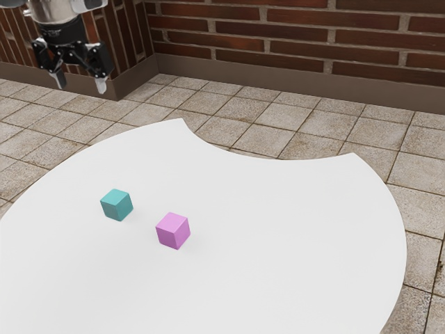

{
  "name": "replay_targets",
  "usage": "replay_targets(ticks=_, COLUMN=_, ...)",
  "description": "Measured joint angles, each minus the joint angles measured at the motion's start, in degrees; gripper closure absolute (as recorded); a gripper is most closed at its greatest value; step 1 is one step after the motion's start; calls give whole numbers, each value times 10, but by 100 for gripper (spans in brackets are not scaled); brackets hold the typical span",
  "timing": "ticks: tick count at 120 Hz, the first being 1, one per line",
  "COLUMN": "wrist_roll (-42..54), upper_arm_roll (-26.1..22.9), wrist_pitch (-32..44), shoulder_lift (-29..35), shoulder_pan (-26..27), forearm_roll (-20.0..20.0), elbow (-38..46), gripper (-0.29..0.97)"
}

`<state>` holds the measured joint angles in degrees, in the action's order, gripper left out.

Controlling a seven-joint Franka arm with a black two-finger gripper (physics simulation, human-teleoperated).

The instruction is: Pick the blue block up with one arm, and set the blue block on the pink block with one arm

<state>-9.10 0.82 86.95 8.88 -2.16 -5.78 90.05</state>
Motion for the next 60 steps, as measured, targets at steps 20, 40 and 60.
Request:
replay_targets(ticks=20, wrist_roll=-16, upper_arm_roll=-3, wrist_pitch=4, shoulder_lift=18, shoulder_pan=-2, forearm_roll=-2, elbow=29, gripper=0)
replay_targets(ticks=40, wrist_roll=-29, upper_arm_roll=-1, wrist_pitch=7, shoulder_lift=109, shoulder_pan=-26, forearm_roll=-4, elbow=124, gripper=0)
replay_targets(ticks=60, wrist_roll=-43, upper_arm_roll=12, wrist_pitch=78, shoulder_lift=122, shoulder_pan=-33, forearm_roll=-5, elbow=288, gripper=0)
